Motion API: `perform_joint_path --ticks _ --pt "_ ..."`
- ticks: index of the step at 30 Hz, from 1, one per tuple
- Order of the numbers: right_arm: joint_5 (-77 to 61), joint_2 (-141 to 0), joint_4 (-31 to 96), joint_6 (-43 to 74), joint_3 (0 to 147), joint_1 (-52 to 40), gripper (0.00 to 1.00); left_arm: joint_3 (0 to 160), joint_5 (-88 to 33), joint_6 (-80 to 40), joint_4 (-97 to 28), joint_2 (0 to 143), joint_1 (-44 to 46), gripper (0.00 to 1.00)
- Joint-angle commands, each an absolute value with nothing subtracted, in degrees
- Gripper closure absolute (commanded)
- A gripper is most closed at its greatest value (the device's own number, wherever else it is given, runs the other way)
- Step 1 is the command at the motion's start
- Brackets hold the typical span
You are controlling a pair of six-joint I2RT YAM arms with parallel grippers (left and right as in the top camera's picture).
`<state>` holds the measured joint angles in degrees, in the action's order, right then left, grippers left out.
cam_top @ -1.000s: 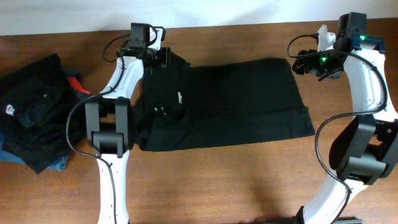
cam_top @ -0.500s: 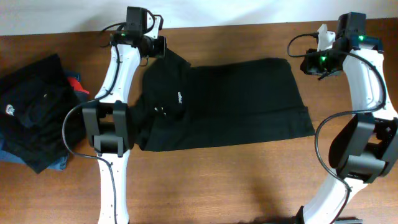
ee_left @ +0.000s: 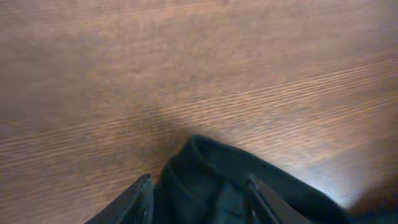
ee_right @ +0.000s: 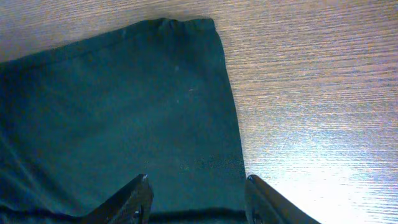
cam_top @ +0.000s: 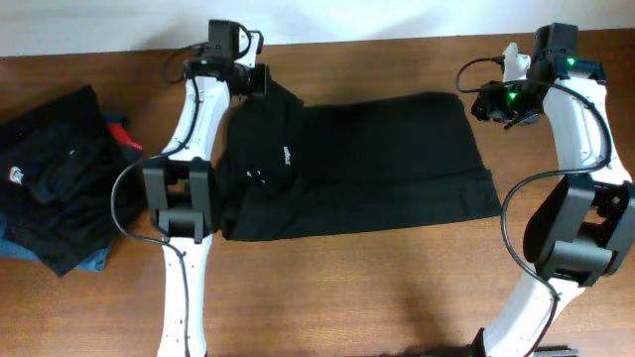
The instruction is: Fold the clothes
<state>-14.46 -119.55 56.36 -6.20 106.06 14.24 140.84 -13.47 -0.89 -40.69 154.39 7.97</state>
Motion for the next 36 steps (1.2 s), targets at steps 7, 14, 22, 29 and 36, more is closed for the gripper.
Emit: perform_joint_path --ticks 7,14,22,29,36 --pt "-14.57 -119.81 56.51 -6.39 106.17 13.78 0.48 145.75 -13.89 -0.78 -45.36 155.92 8.43 1.0" --pt "-14.59 -120.36 50.48 -6.37 106.17 13.76 0.53 165.86 -13.89 -0.8 -68.95 155.89 8.54 1.0" --pt "-15.92 -127.98 37.17 -6.39 106.17 10.98 0.33 167.54 -13.91 -0.8 -76.18 155.89 8.75 1.0" --pt "-15.99 -134.58 26.76 -6.39 106.17 8.99 0.34 167.52 -13.89 -0.8 -76.38 155.89 9.76 1.0" --pt "-16.05 -138.26 21.56 -4.01 106.17 8.88 0.35 167.52 -13.85 -0.78 -76.62 155.89 11.22 0.99"
